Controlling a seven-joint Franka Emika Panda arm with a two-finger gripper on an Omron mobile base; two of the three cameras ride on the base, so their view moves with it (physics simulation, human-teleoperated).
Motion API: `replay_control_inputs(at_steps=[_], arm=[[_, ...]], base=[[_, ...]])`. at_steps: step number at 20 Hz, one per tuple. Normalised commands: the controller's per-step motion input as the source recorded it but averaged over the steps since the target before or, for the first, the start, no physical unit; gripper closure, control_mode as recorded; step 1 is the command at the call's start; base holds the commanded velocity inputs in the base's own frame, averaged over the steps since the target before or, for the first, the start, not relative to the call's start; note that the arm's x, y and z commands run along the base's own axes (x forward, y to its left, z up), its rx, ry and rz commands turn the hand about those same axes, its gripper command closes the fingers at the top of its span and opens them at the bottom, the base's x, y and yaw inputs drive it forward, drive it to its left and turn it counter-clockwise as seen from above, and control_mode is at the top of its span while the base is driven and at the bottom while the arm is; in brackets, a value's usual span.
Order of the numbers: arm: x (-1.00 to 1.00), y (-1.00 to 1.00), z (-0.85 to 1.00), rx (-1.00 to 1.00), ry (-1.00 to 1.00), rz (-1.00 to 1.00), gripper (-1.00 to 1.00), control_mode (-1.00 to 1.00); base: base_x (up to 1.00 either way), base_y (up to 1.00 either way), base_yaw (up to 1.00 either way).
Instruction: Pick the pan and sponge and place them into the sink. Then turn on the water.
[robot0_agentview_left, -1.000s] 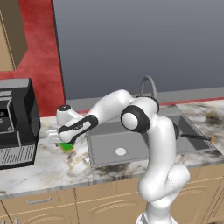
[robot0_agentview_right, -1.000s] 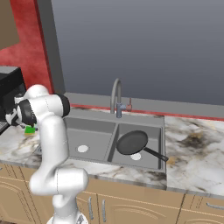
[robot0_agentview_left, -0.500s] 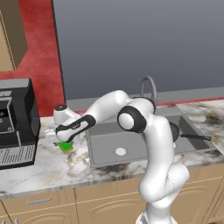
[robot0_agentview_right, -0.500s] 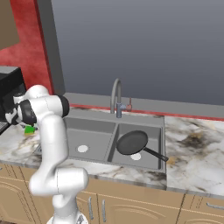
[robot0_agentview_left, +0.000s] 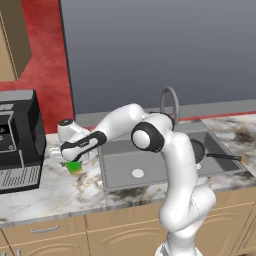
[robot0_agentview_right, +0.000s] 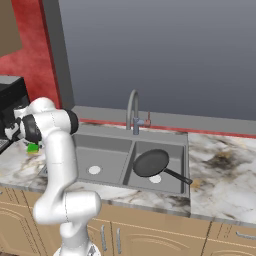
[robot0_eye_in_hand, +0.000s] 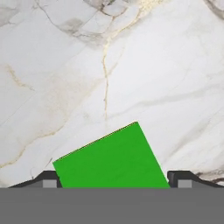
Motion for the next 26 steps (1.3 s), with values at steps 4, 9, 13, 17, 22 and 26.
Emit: replay_control_inputs(at_steps=[4, 9, 13, 17, 22, 26], arm=[[0.00, -0.02, 0.00, -0.06, -0.01, 0.00, 1.00, -1.00], [0.00, -0.26, 0.00, -0.06, -0.06, 0.00, 1.00, -1.00], [-0.05, -0.35, 0.00, -0.04, -0.09, 0.00, 1.00, -1.00], [-0.01, -0.42, 0.05, -0.02, -0.09, -0.01, 1.00, -1.00], [-0.05, -0.40, 0.10, 0.00, -0.08, -0.01, 1.00, -1.00], [-0.01, -0.40, 0.09, 0.00, -0.07, -0.02, 1.00, -1.00]], base=[[0.00, 0.00, 0.00], [0.00, 0.00, 0.00], [0.00, 0.00, 0.00], [0.00, 0.00, 0.00], [0.00, 0.00, 0.00], [0.00, 0.00, 0.00]])
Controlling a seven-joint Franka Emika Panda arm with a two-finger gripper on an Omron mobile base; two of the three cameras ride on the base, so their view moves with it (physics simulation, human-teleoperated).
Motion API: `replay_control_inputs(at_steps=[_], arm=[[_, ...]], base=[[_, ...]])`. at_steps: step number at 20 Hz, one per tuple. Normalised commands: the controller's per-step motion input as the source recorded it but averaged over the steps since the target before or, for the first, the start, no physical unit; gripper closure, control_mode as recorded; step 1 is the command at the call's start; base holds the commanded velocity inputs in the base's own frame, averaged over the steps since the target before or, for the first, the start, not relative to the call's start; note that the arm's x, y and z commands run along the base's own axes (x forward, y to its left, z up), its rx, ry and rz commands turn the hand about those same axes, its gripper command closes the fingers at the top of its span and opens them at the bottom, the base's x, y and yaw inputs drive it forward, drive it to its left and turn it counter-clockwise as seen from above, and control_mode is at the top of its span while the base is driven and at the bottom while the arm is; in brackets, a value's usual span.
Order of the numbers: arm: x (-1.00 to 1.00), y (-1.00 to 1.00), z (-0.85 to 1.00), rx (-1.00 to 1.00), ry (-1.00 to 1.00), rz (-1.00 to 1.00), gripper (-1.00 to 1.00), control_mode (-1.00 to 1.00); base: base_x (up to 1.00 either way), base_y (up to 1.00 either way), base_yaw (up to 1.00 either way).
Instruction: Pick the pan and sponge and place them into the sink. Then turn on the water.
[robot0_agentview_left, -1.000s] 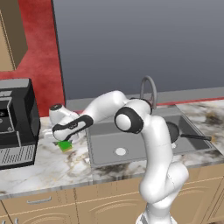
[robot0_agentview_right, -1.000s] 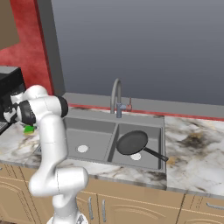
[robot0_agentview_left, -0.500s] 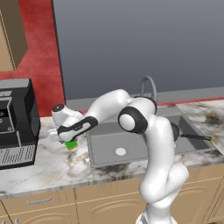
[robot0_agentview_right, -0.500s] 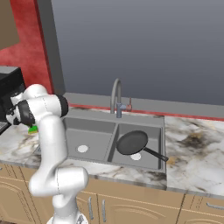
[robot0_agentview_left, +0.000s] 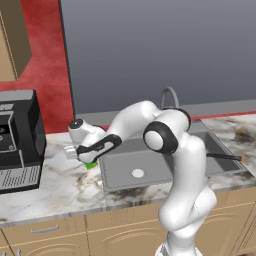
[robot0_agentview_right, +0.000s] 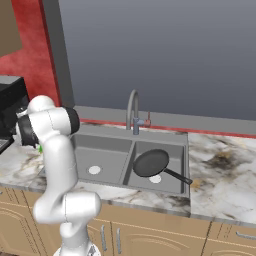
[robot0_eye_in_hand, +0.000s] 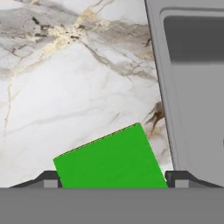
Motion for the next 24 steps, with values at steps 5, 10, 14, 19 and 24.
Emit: replay_control_inputs(at_steps=[5, 10, 14, 19, 24], arm=[[0.00, -0.39, 0.12, 0.00, -0.07, -0.03, 1.00, -1.00], [0.00, -0.33, 0.14, 0.00, -0.05, -0.03, 1.00, -1.00], [0.00, -0.28, 0.04, 0.00, -0.04, -0.03, 1.00, -1.00], [0.00, -0.26, 0.02, 0.00, -0.04, -0.03, 1.00, -1.00], [0.00, -0.27, 0.02, 0.00, -0.02, -0.02, 1.00, -1.00]], base=[[0.00, 0.00, 0.00], [0.00, 0.00, 0.00], [0.00, 0.00, 0.00], [0.00, 0.00, 0.00], [0.00, 0.00, 0.00]])
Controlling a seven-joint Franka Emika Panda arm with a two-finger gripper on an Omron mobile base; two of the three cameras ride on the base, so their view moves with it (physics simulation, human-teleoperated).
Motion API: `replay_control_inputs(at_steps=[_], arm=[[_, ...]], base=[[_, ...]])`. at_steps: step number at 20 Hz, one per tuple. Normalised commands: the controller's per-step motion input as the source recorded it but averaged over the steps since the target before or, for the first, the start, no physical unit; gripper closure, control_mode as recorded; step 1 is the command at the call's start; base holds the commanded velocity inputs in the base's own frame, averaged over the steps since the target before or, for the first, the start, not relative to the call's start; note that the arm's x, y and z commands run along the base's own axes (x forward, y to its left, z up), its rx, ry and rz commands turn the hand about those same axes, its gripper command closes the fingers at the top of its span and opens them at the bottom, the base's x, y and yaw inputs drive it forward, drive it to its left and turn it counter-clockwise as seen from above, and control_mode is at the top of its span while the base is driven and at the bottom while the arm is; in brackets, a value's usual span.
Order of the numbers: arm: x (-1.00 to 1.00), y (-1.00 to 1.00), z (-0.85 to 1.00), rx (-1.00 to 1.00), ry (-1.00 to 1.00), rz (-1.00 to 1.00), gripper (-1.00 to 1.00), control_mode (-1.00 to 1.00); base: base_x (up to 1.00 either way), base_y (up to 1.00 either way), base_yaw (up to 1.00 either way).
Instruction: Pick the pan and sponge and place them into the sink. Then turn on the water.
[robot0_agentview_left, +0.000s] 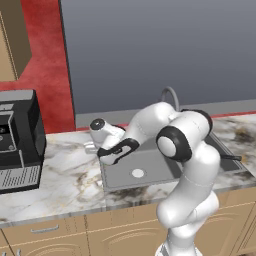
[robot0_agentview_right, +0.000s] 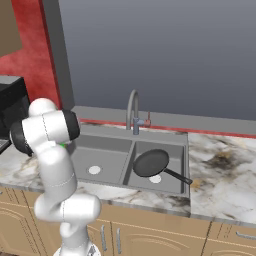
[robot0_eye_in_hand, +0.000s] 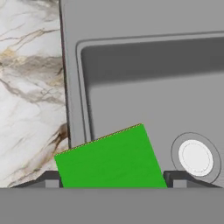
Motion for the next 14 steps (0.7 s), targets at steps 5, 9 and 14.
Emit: replay_control_inputs(at_steps=[5, 9, 14], arm=[[0.00, -0.30, 0.07, 0.00, -0.02, -0.02, 1.00, -1.00], [0.00, -0.32, 0.11, 0.00, -0.03, -0.02, 1.00, -1.00], [-0.02, -0.32, 0.12, 0.00, -0.03, -0.03, 1.00, -1.00]], base=[[0.00, 0.00, 0.00], [0.00, 0.00, 0.00], [0.00, 0.00, 0.00]])
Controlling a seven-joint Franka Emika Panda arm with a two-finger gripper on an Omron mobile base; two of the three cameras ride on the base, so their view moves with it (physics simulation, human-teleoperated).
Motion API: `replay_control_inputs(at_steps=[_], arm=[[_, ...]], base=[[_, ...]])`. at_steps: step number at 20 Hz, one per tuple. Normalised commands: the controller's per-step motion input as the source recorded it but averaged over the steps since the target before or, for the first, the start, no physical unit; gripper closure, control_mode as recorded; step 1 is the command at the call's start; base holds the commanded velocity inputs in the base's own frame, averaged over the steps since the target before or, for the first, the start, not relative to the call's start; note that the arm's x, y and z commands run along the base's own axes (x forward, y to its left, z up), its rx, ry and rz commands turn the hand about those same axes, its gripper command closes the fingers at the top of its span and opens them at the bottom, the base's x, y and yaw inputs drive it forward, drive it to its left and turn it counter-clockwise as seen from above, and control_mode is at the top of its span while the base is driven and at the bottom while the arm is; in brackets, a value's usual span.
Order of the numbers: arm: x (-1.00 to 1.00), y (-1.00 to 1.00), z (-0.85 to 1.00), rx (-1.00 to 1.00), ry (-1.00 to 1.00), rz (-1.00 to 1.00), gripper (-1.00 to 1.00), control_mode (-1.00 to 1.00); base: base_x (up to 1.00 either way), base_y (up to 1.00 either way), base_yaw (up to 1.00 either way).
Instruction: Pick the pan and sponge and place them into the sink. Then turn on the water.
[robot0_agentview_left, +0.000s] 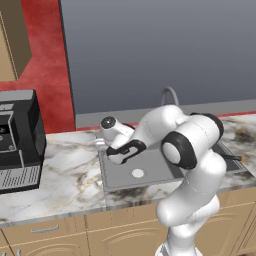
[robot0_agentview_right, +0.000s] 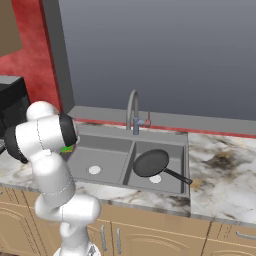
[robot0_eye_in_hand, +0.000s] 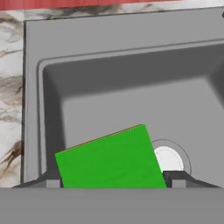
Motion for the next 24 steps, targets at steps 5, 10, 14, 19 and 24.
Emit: replay_control_inputs(at_steps=[5, 10, 14, 19, 24], arm=[[-0.16, -0.29, 0.11, 0.00, -0.04, -0.03, 1.00, -1.00], [-0.22, -0.31, 0.08, 0.00, -0.04, -0.02, 1.00, -1.00], [-0.23, -0.34, 0.07, 0.00, -0.04, -0.02, 1.00, -1.00], [-0.12, -0.38, 0.10, 0.00, -0.03, -0.03, 1.00, -1.00], [-0.12, -0.40, 0.09, 0.00, -0.01, -0.04, 1.00, -1.00]], base=[[0.00, 0.00, 0.00], [0.00, 0.00, 0.00], [0.00, 0.00, 0.00], [0.00, 0.00, 0.00], [0.00, 0.00, 0.00]])
